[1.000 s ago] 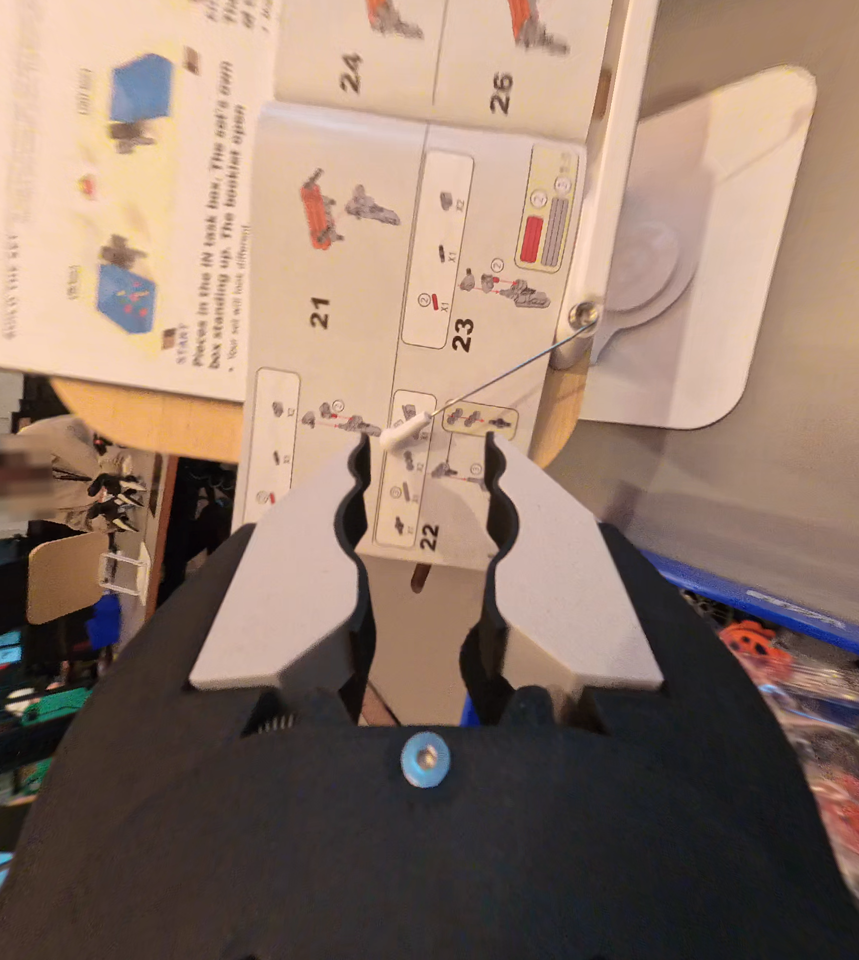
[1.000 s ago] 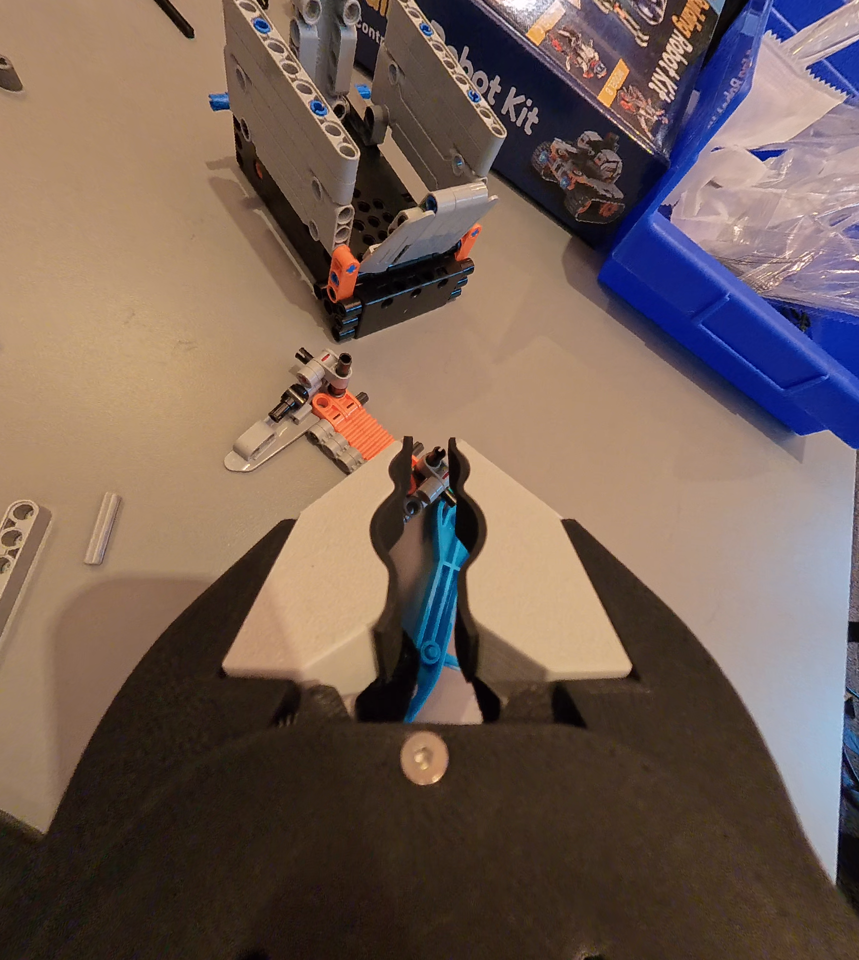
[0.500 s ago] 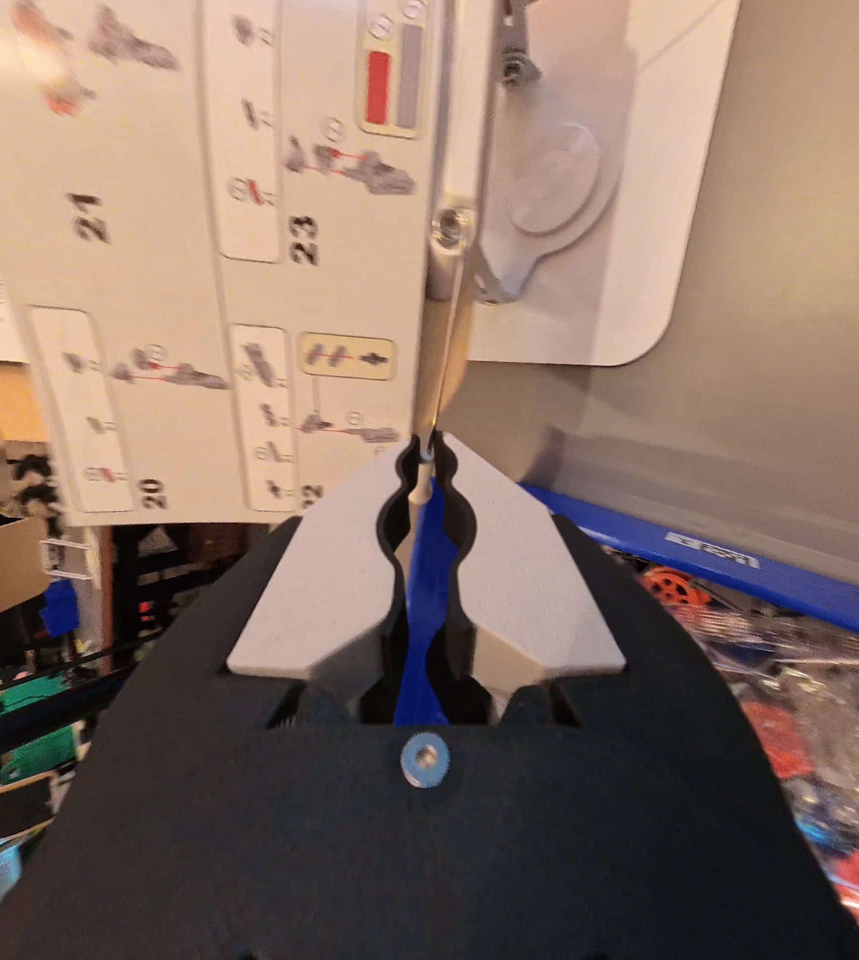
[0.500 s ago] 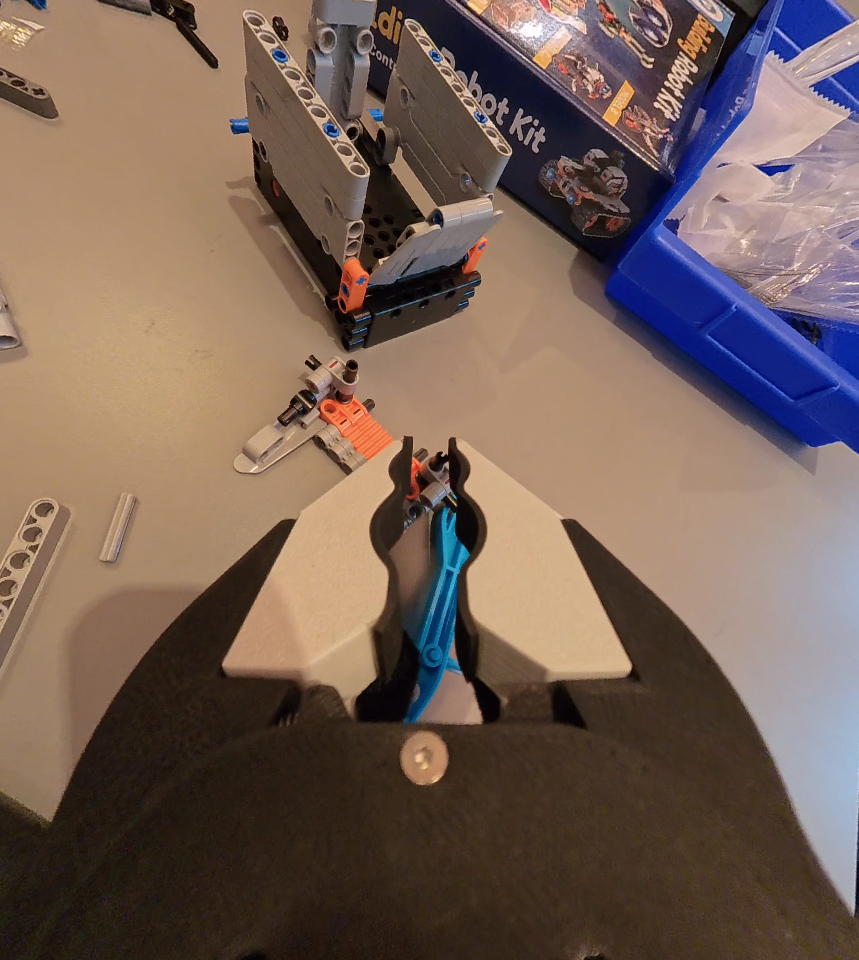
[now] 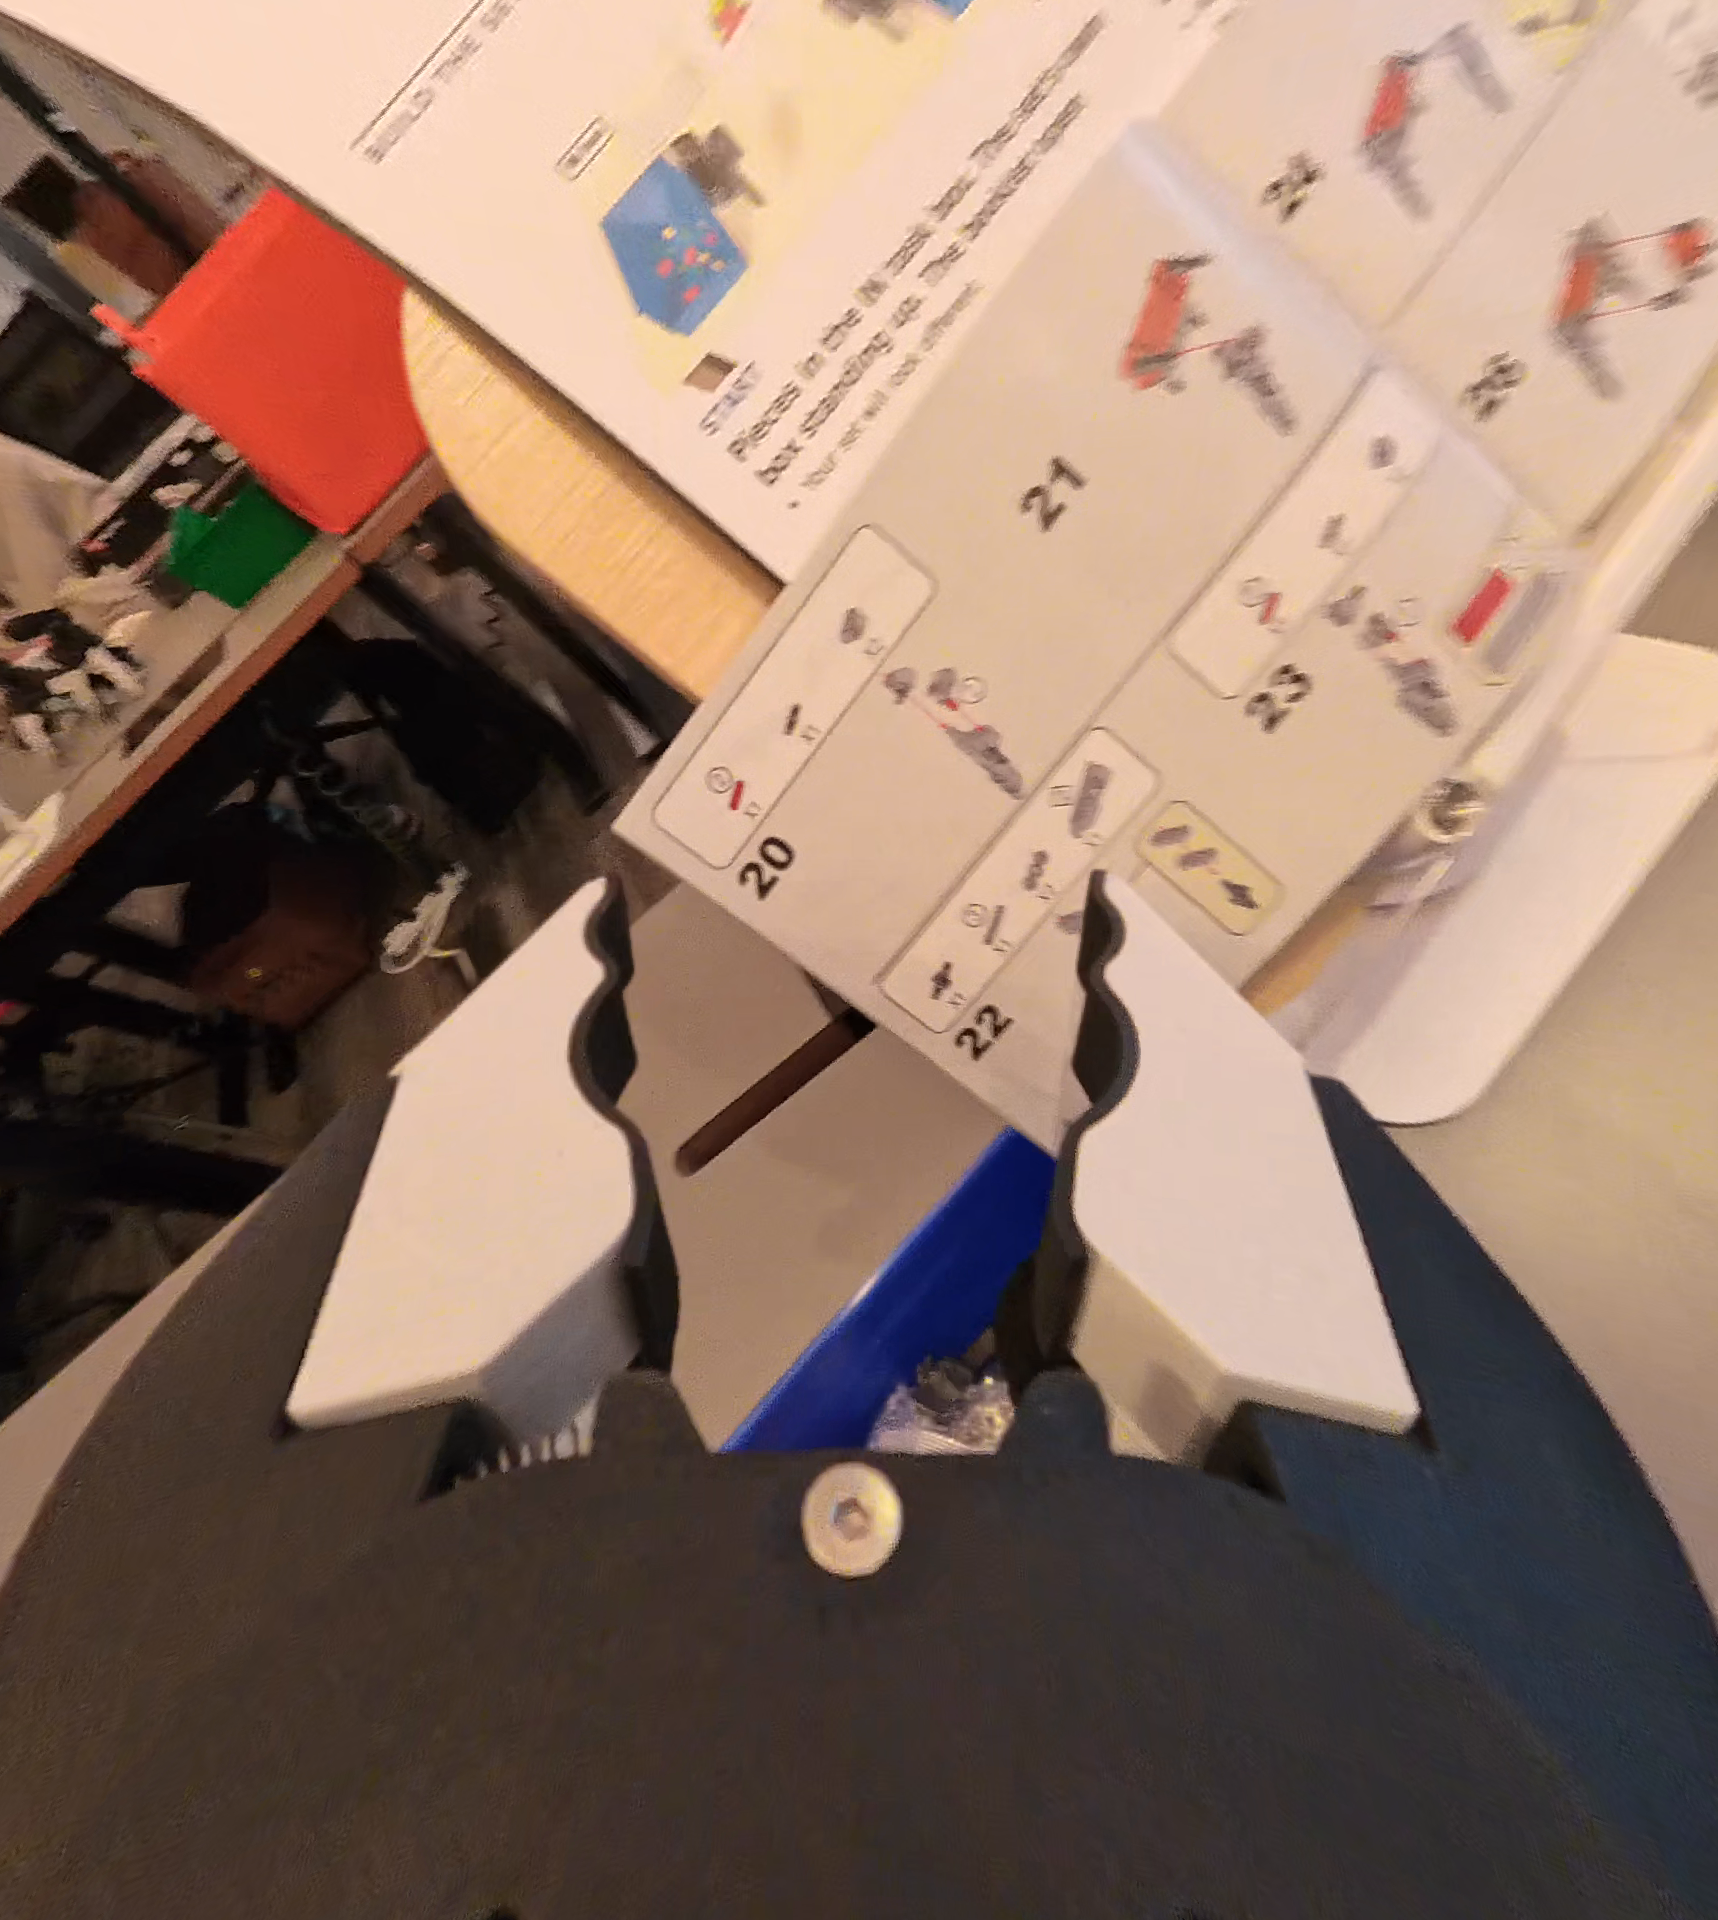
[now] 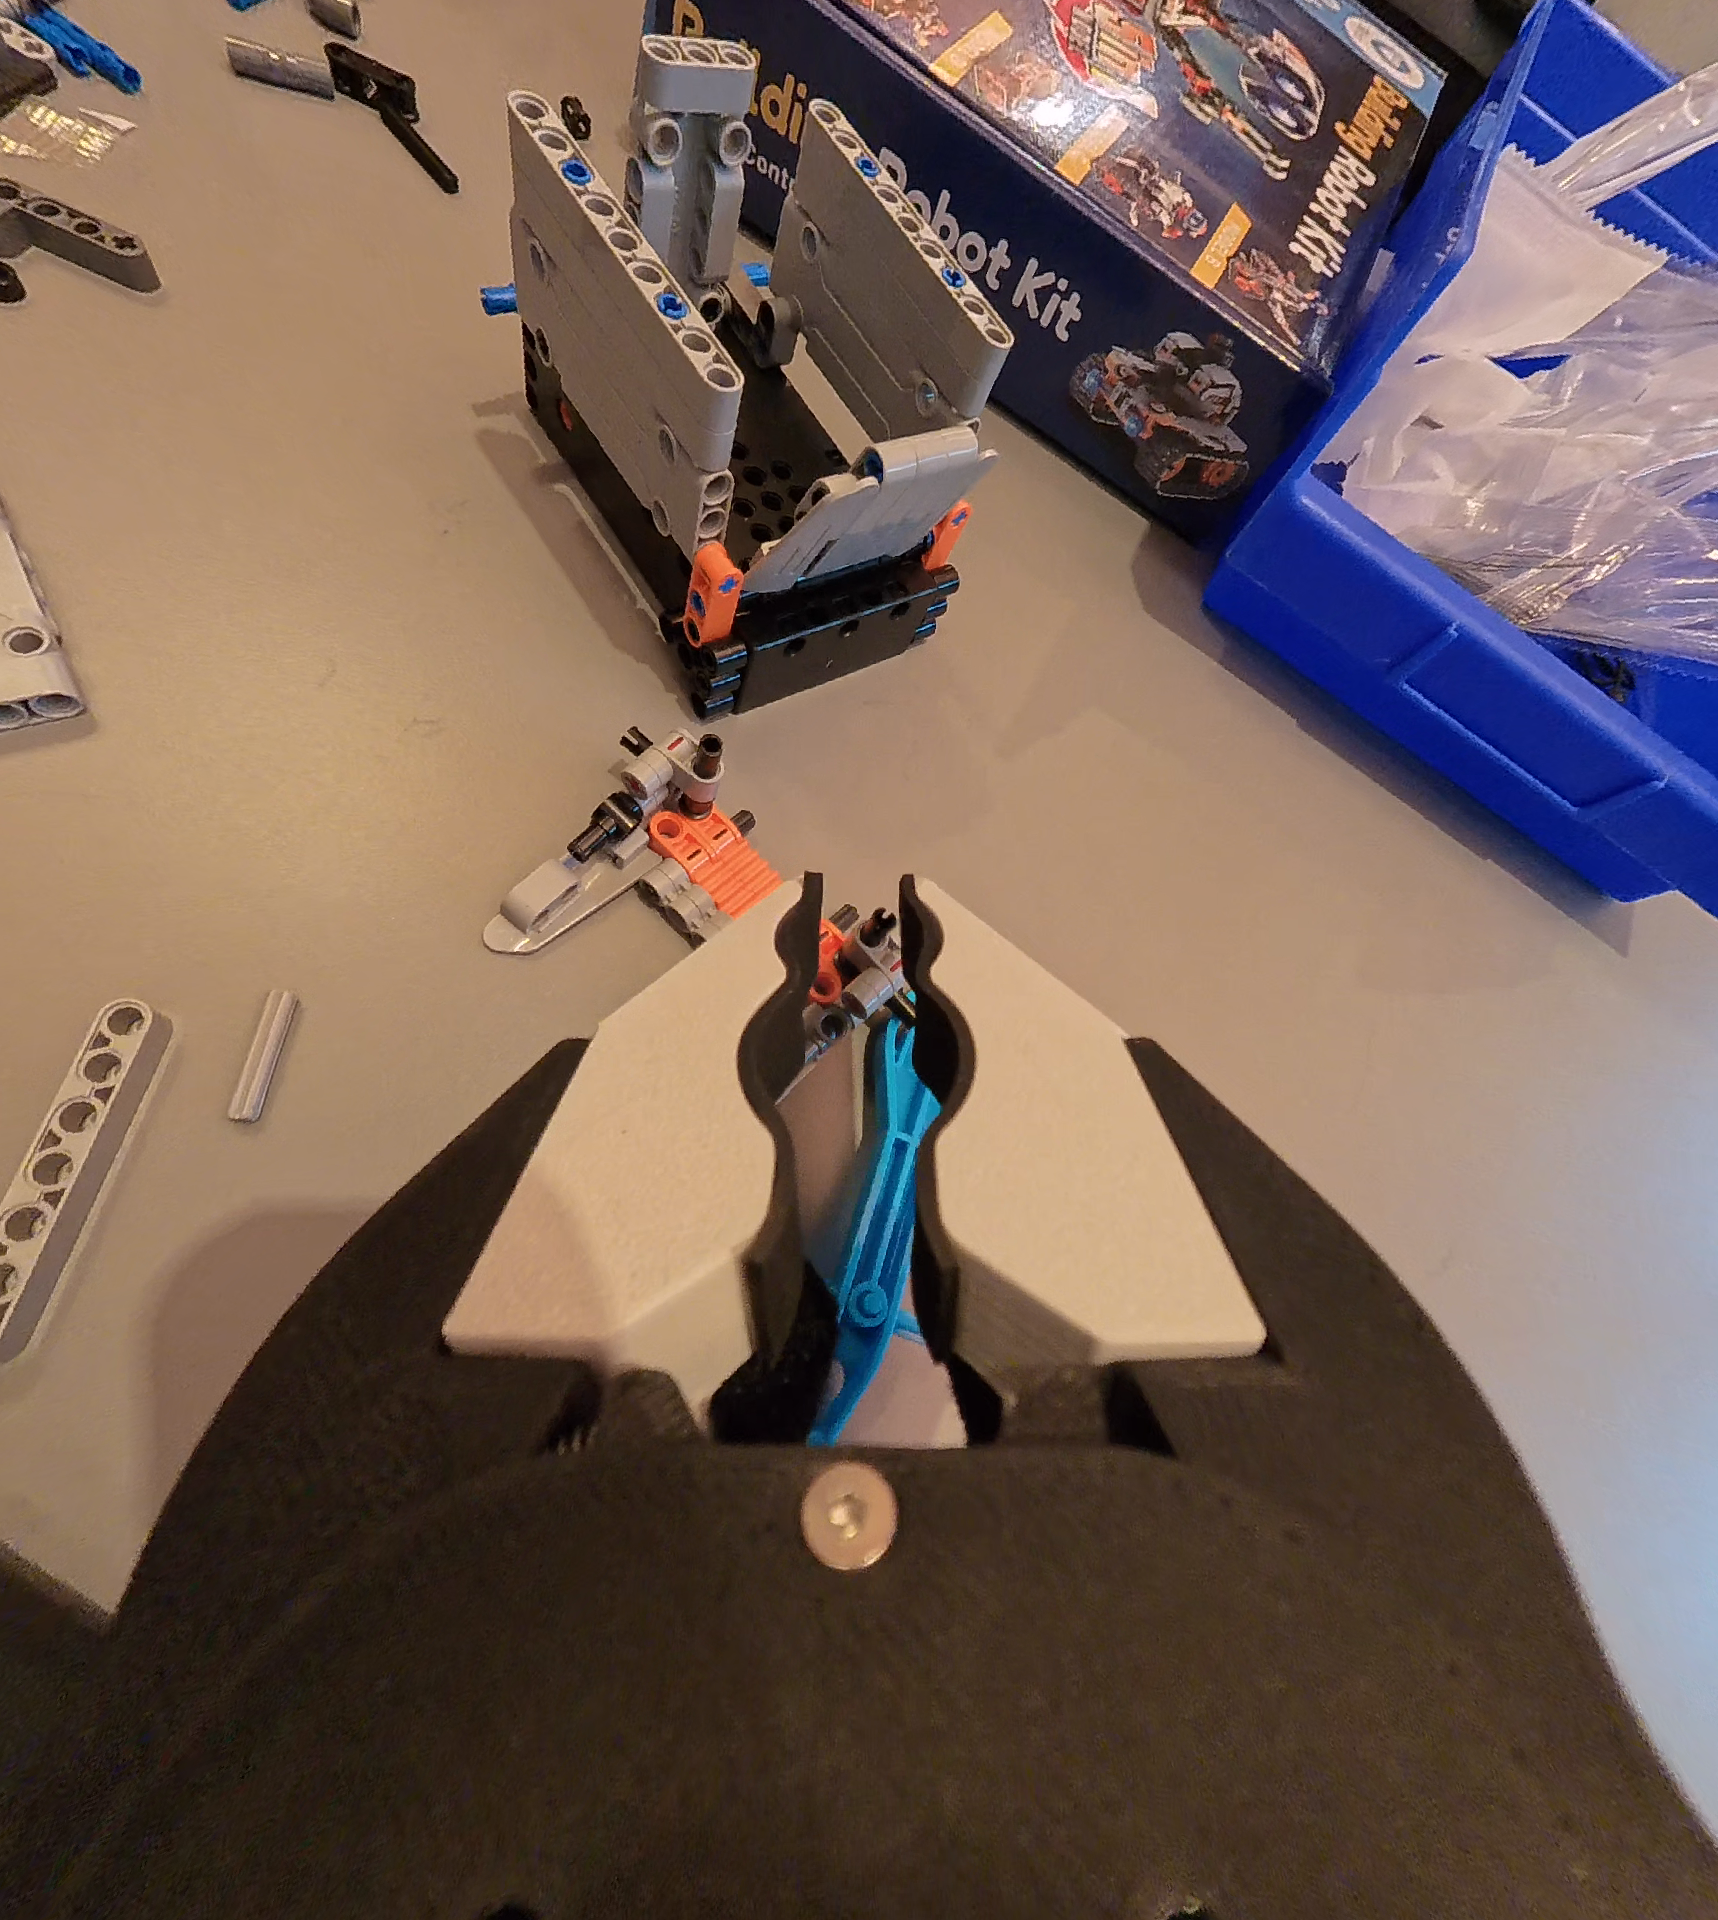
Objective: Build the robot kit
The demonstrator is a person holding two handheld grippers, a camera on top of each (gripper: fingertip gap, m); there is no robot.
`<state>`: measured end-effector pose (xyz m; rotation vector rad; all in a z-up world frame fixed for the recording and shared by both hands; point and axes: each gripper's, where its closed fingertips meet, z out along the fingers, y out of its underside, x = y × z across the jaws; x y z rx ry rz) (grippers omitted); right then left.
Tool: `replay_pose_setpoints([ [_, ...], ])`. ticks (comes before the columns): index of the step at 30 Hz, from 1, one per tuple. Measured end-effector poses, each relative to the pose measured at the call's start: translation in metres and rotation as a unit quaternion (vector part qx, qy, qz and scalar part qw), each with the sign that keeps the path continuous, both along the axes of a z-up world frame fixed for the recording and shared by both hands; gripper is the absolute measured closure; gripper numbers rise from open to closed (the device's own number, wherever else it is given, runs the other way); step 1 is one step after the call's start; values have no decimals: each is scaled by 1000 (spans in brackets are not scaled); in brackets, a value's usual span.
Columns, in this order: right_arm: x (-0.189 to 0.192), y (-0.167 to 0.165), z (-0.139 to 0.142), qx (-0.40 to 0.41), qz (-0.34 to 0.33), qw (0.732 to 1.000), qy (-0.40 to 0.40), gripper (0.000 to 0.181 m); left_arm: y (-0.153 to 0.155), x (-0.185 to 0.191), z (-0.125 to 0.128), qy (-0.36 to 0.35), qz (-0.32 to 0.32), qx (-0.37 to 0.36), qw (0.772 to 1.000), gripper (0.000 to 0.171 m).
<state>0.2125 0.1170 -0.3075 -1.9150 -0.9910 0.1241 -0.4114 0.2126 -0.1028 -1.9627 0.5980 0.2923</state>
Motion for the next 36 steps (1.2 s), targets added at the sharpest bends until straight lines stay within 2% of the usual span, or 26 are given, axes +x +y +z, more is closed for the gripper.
replay_pose_setpoints([
  [2, 0, 0, 1, 0, 0, 1000, 2, 169, 6, -3, -5, 13, 12, 7, 1000, 87],
  [7, 0, 0, 0, -2, 3, 1000, 5, 169, 15, 7, -17, -10, 2, 2, 1000, 90],
  [12, 0, -1, 1, -2, 4, 1000, 9, 169, 14, 13, -20, -15, 6, 0, 1000, 105],
  [15, -1, -1, 1, -2, 5, 1000, 11, 169, 12, 15, -16, 10, 16, 21, 1000, 114],
  [22, -1, -2, 2, -1, 7, 1000, 14, 169, 8, 16, -11, 56, 33, 41, 997, 122],
  [30, -1, -2, 4, 2, 8, 1000, 17, 169, 1, 27, -3, 81, 19, 60, 995, 149],
  [36, -1, -2, 5, 4, 8, 1000, 18, 169, -7, 36, 2, 90, 8, 64, 994, 150],
])
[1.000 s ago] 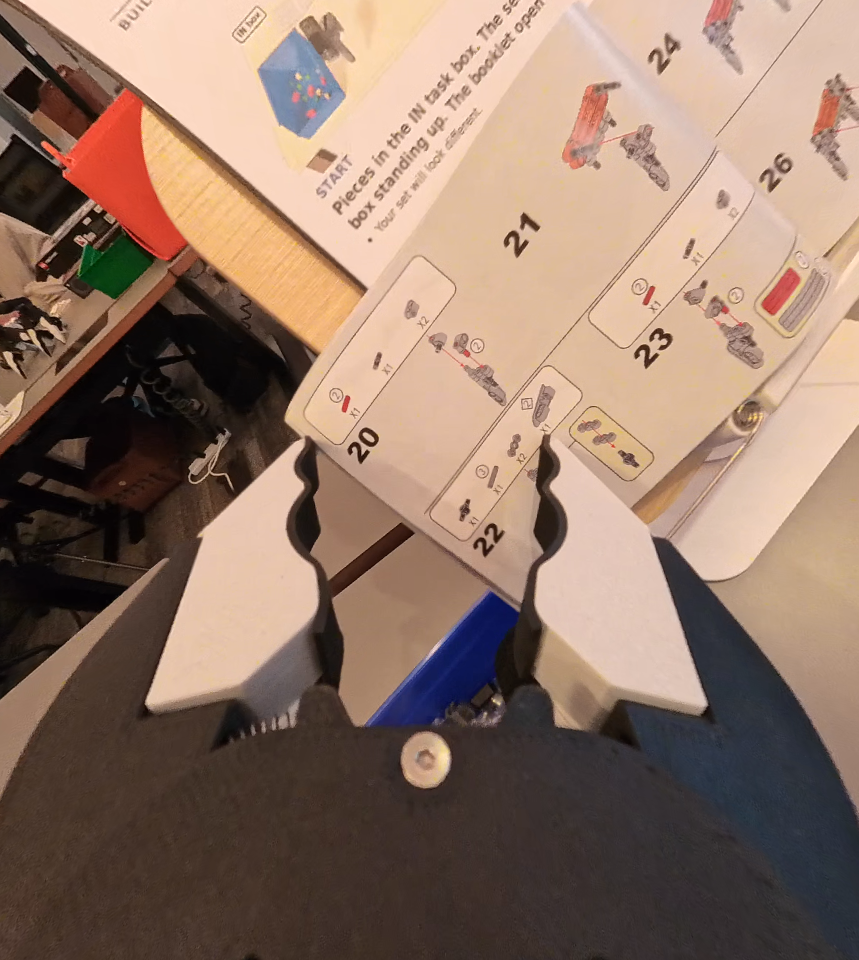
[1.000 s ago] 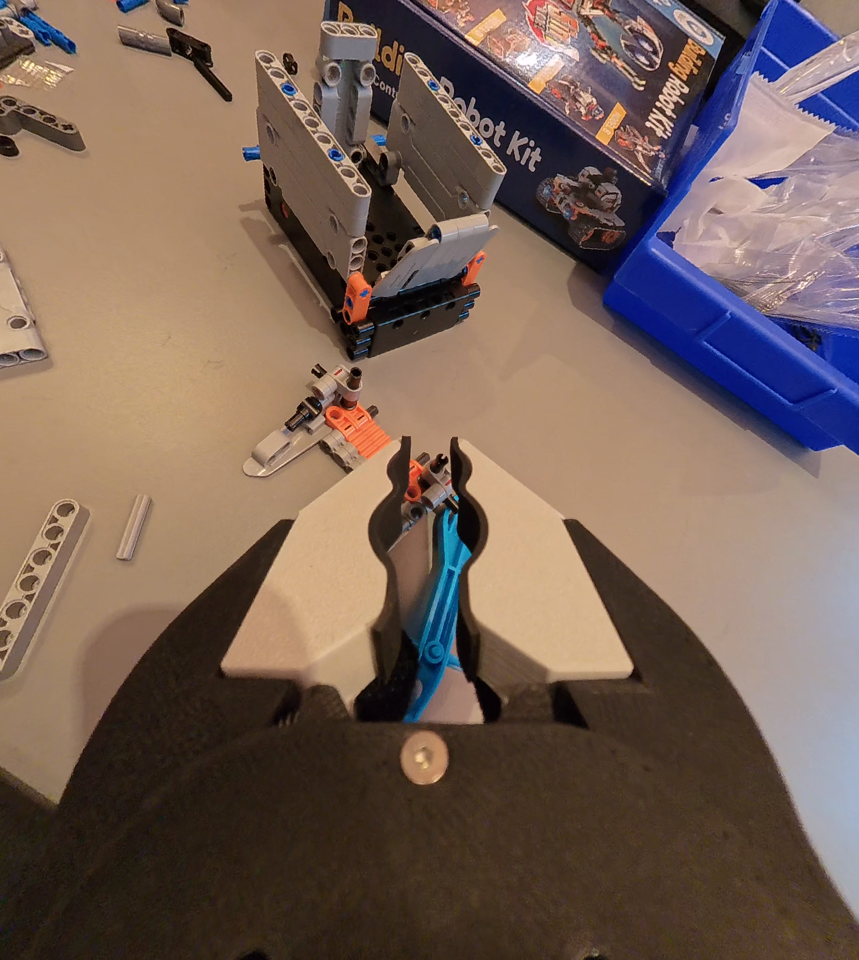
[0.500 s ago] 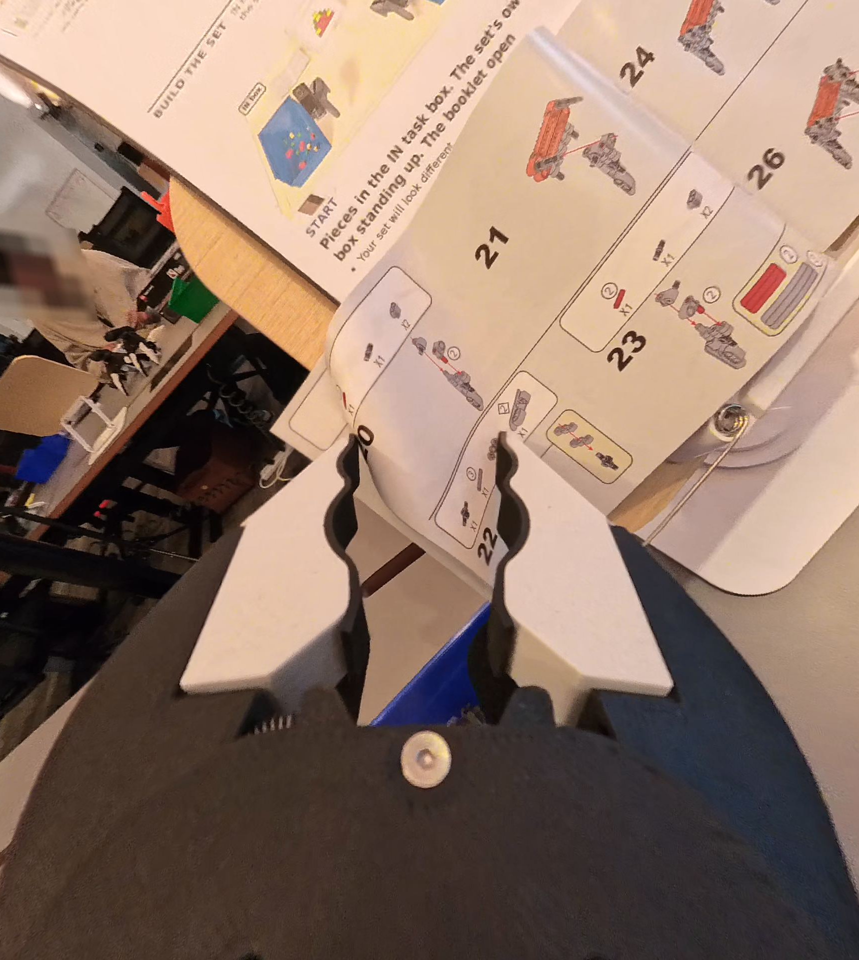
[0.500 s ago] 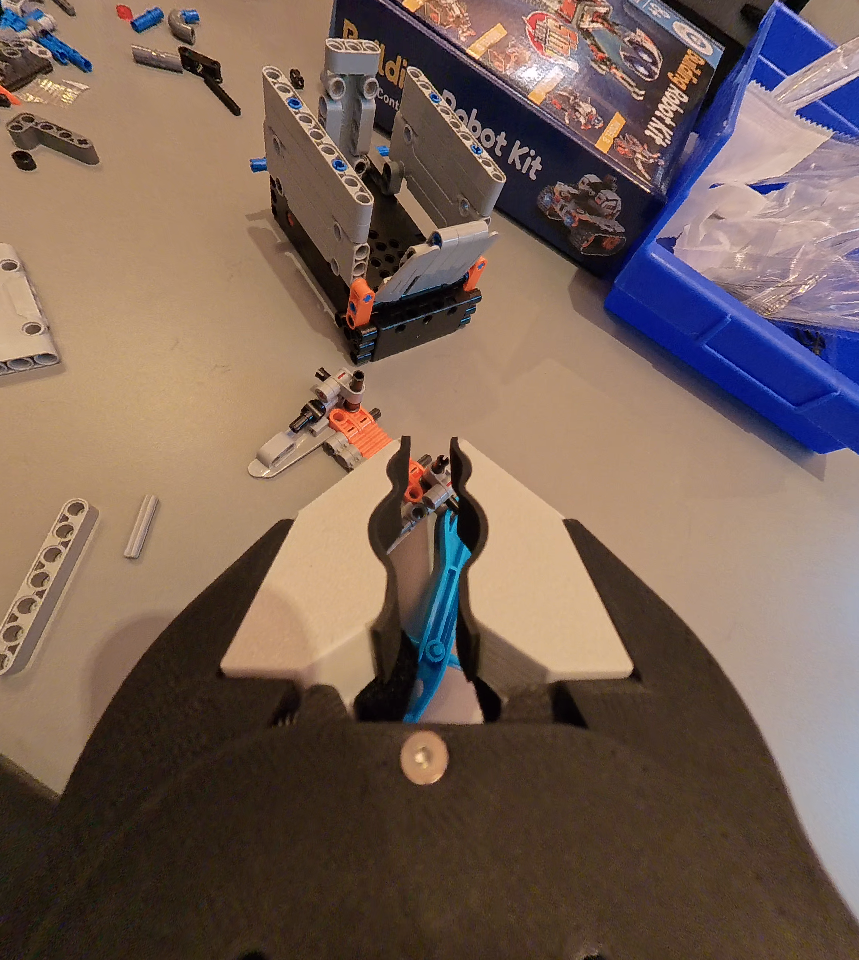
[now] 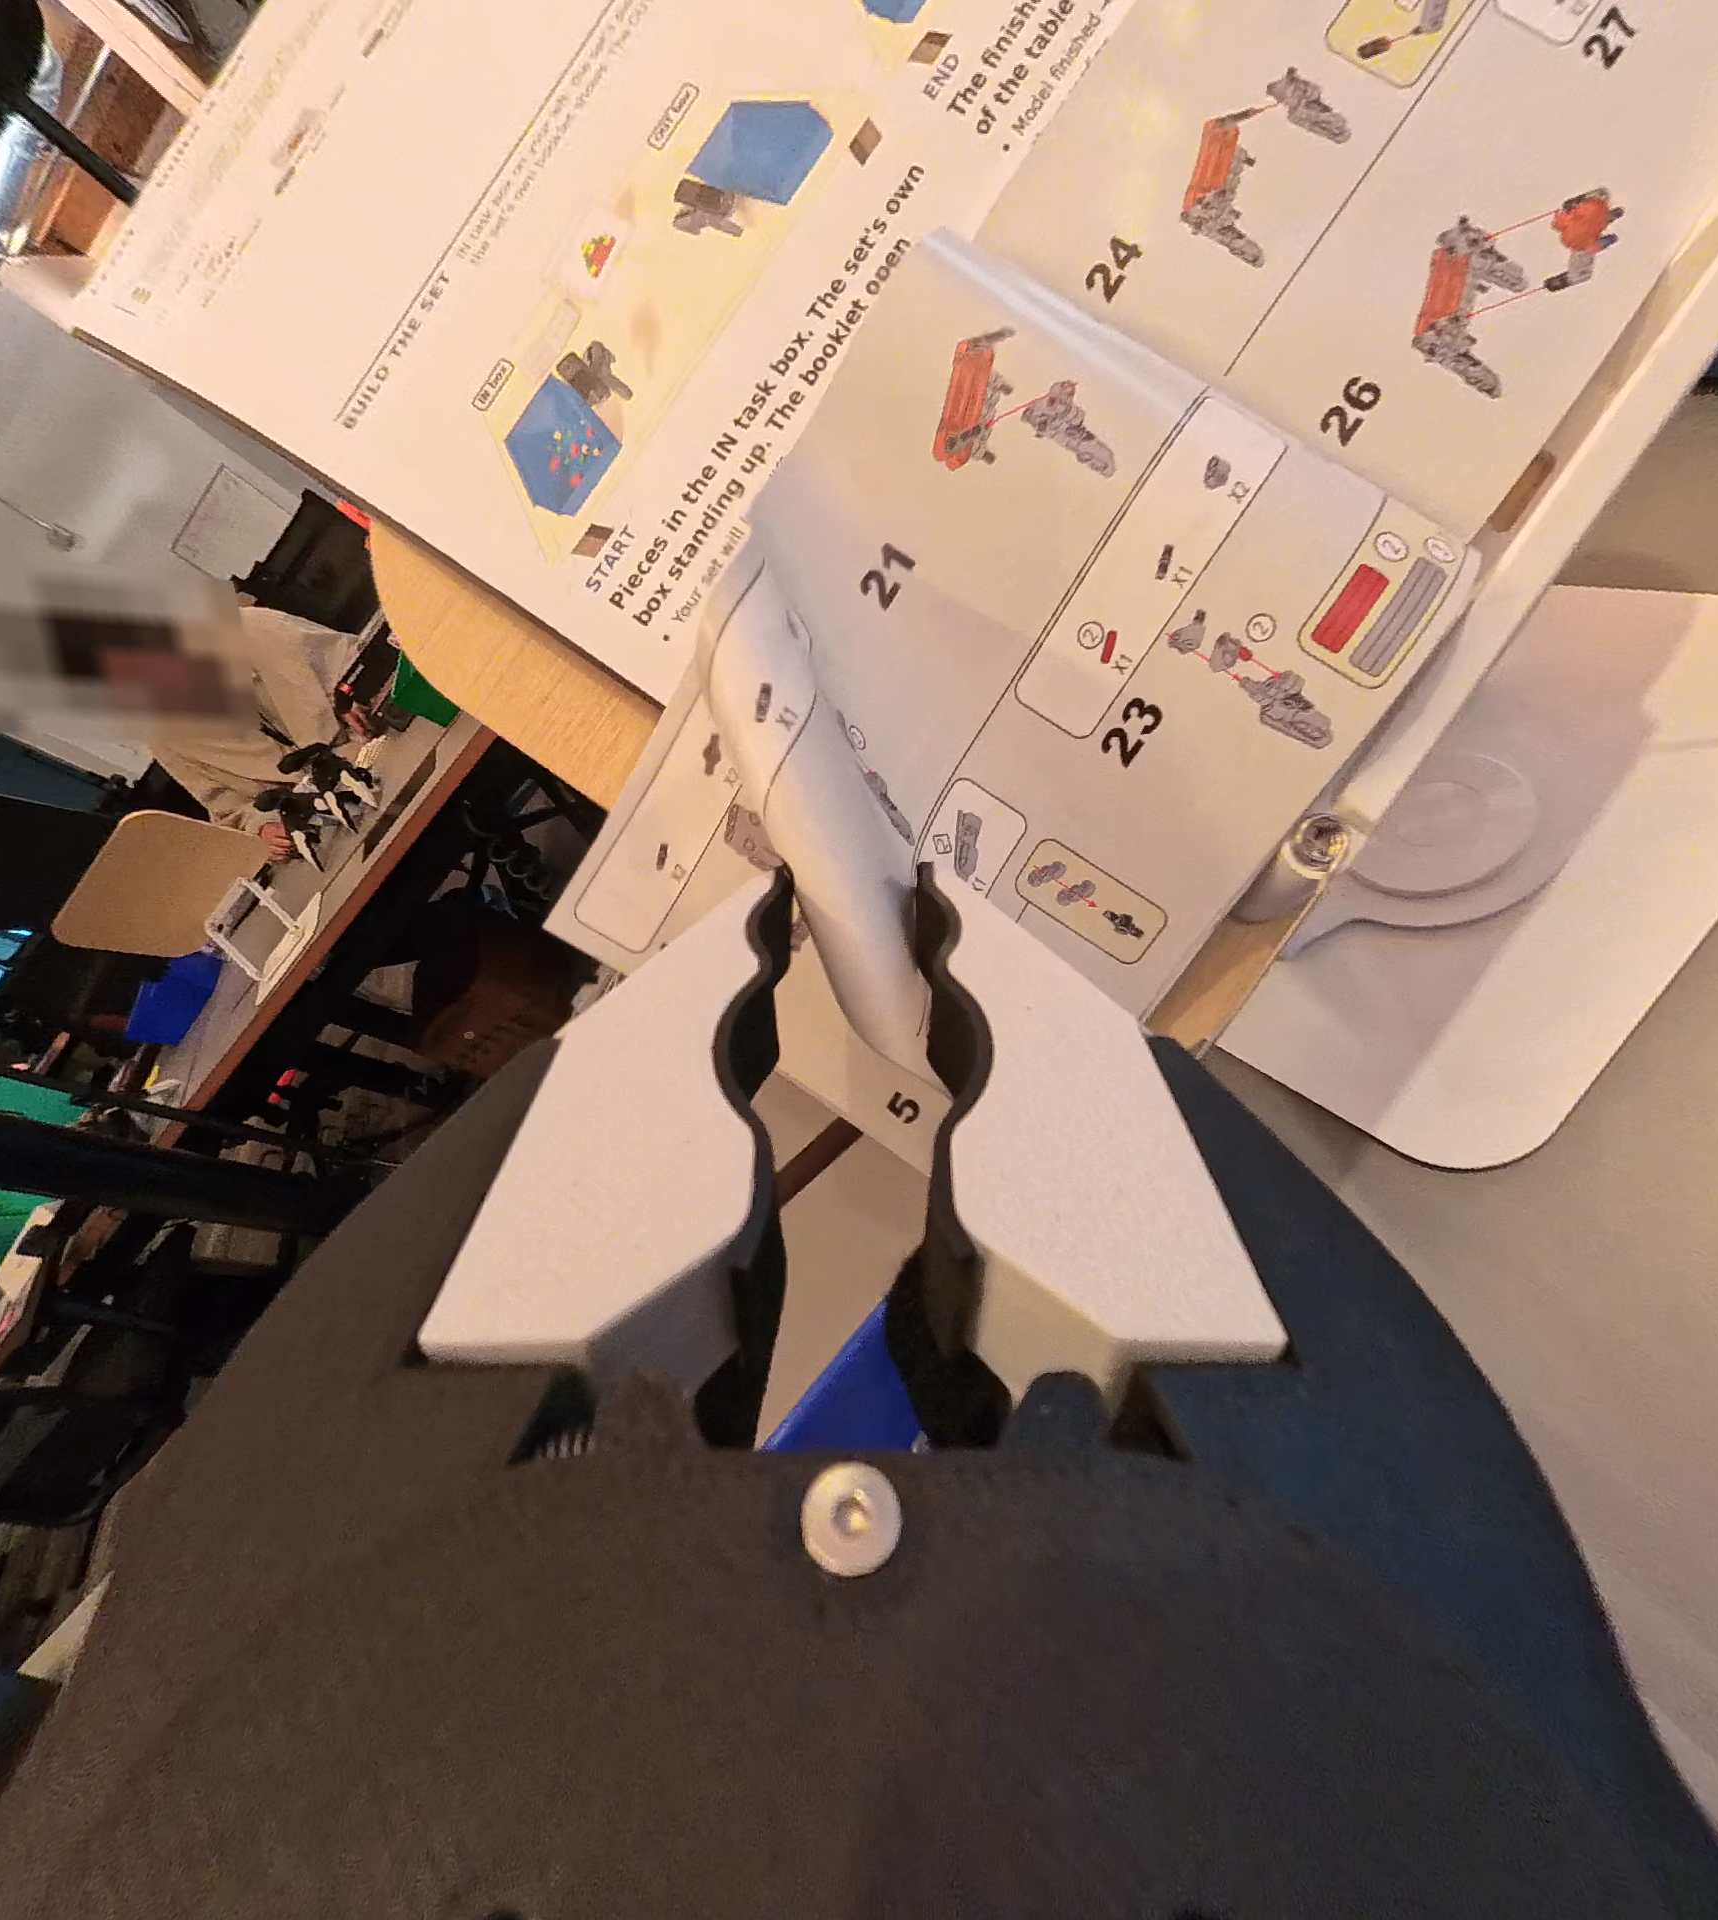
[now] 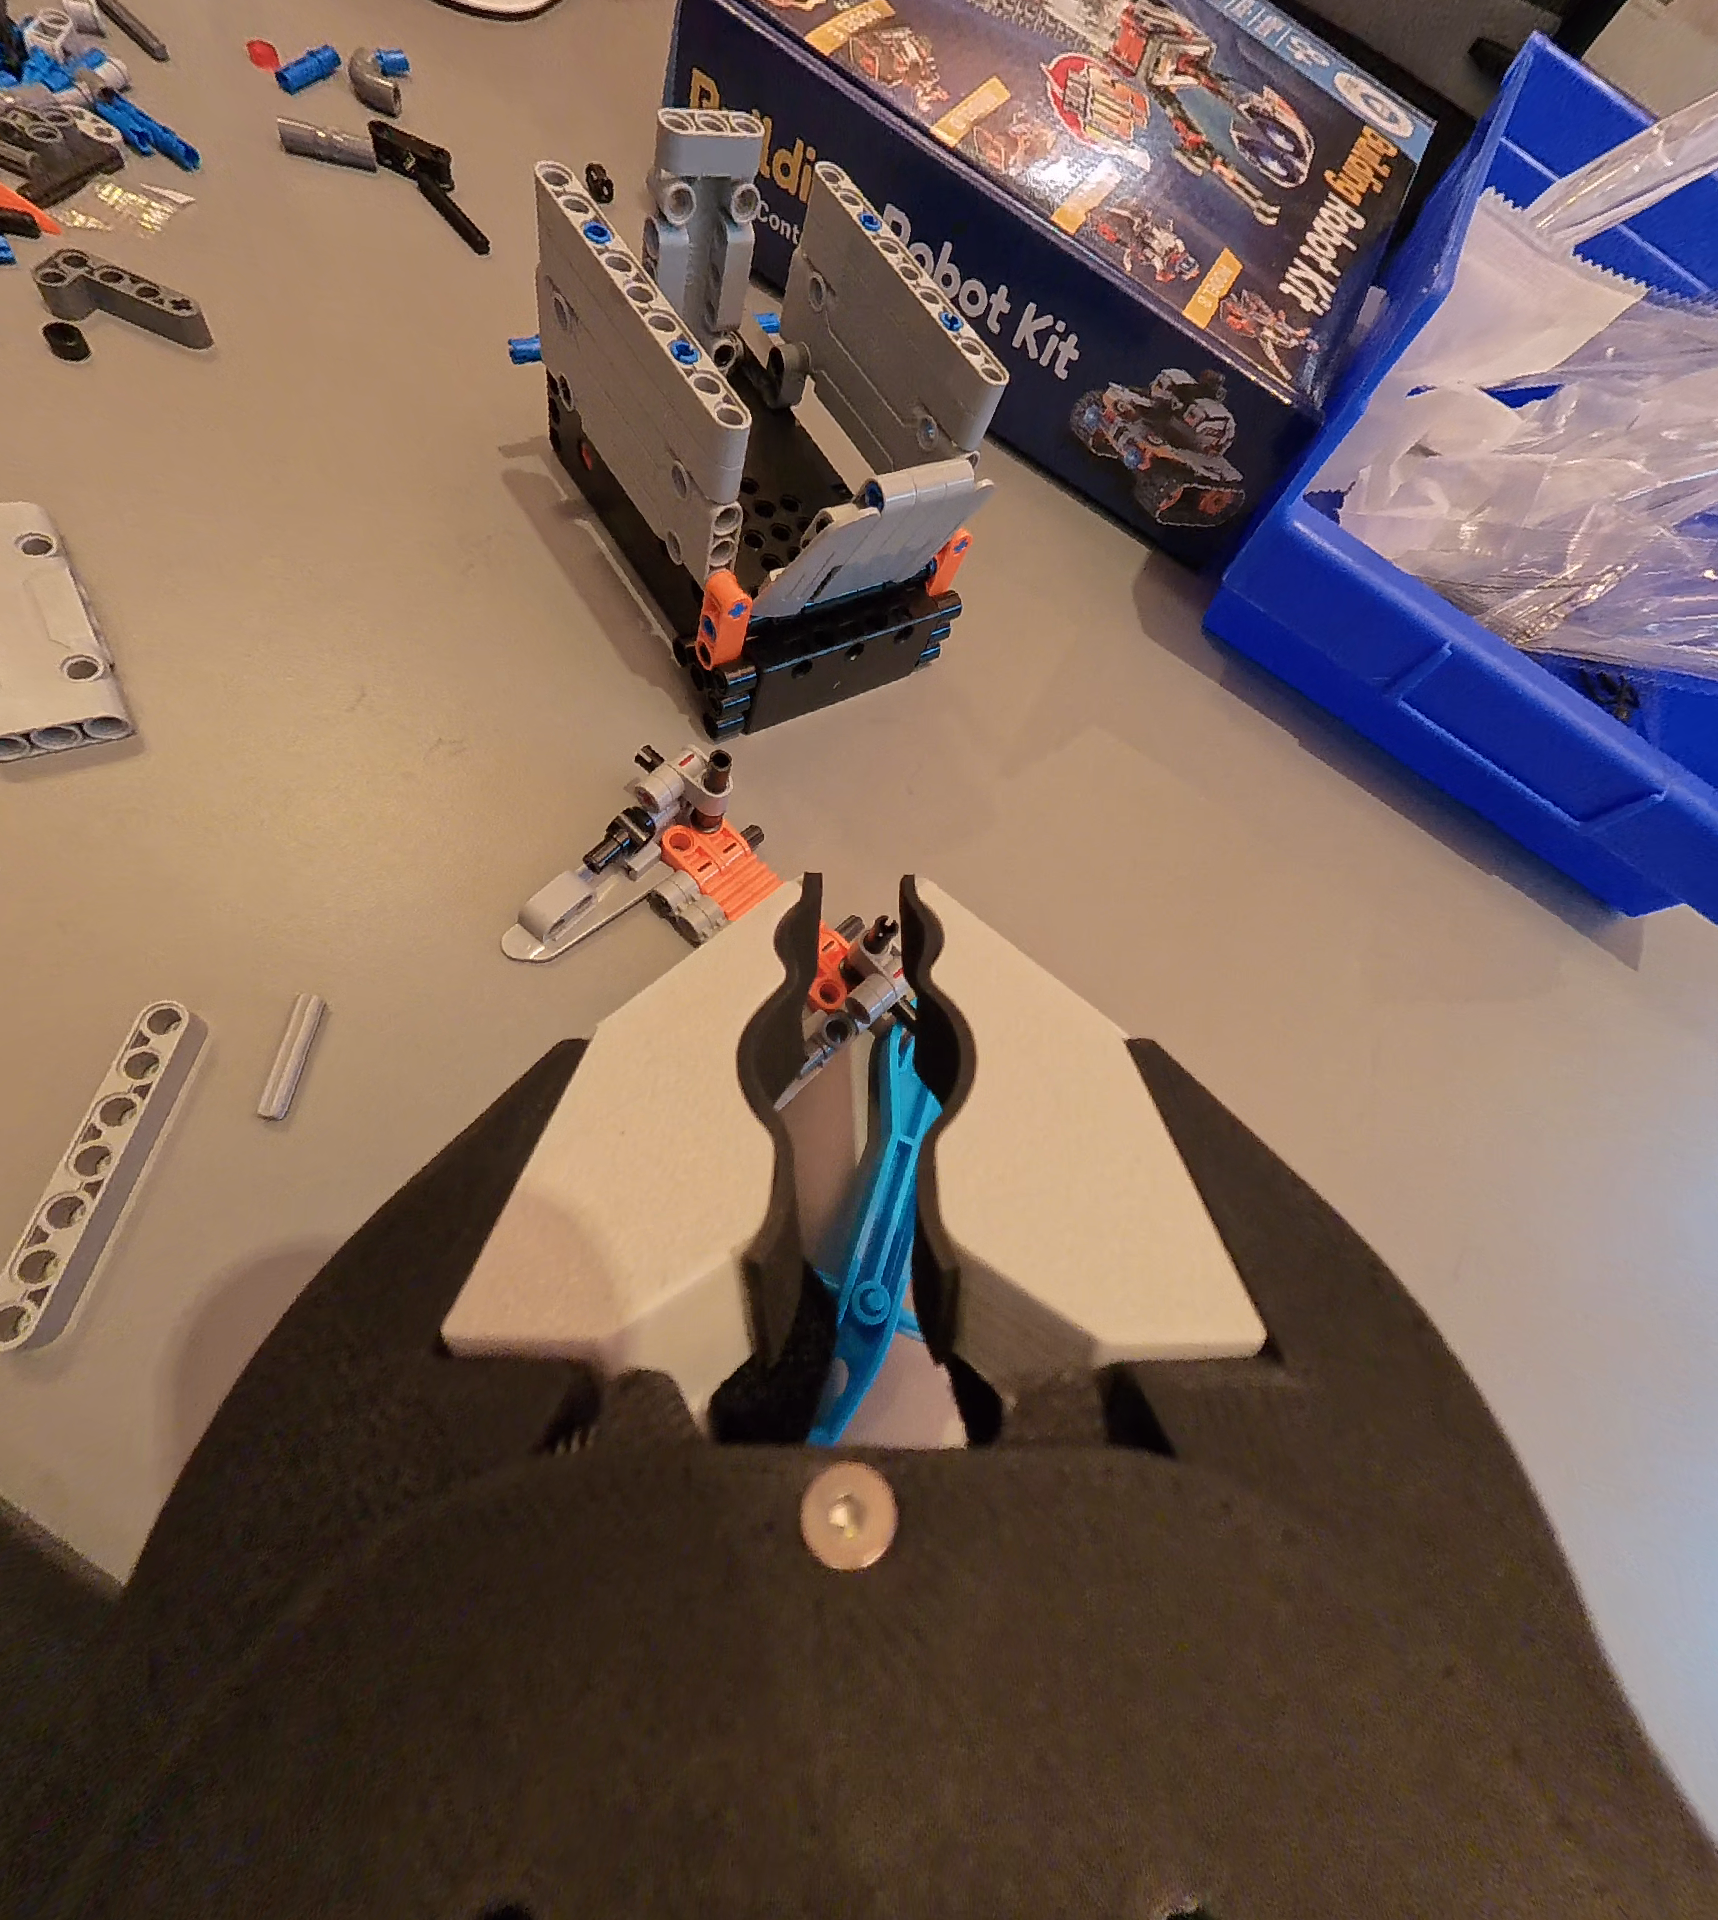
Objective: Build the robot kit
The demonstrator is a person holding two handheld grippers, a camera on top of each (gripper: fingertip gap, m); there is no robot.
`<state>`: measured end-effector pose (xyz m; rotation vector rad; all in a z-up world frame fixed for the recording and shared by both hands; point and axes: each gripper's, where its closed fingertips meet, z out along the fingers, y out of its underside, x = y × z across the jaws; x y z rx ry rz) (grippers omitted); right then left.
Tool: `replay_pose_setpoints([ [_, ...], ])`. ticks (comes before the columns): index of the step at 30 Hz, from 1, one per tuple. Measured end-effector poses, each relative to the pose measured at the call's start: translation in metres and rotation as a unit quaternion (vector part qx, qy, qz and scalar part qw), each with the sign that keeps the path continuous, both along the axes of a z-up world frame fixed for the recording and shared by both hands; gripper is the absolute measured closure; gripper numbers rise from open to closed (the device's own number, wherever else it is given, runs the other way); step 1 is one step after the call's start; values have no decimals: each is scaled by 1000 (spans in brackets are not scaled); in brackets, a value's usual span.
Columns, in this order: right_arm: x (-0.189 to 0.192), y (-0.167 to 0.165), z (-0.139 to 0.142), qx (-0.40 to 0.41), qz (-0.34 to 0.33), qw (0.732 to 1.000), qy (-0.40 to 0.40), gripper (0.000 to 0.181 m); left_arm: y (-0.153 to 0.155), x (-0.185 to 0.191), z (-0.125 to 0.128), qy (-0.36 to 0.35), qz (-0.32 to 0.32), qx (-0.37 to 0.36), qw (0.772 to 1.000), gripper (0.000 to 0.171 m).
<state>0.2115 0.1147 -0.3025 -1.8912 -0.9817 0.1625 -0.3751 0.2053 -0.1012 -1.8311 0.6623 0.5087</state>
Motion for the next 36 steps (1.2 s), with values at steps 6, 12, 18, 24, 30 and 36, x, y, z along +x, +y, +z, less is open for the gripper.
replay_pose_setpoints([
  [6, 1, 1, 7, 16, -5, 1000, 1, 170, -10, 8, 6, -20, -19, 12, 1000, 155],
  [12, -40, -12, 62, 56, 30, 997, 38, 172, -24, 53, 12, -39, -61, 30, 997, 160],
  [18, -164, -13, 129, 66, 144, 985, 66, 165, -14, 129, 15, -72, -100, 45, 991, 162],
  [24, -290, 13, 169, 18, 256, 960, 113, 145, 13, 188, 36, -209, -142, 50, 966, 163],
  [30, -368, 60, 202, -47, 313, 921, 226, 112, 36, 229, 64, -353, -200, 32, 913, 160],
  [36, -399, 87, 206, -61, 339, 892, 292, 93, 41, 237, 79, -355, -239, 38, 903, 148],
])
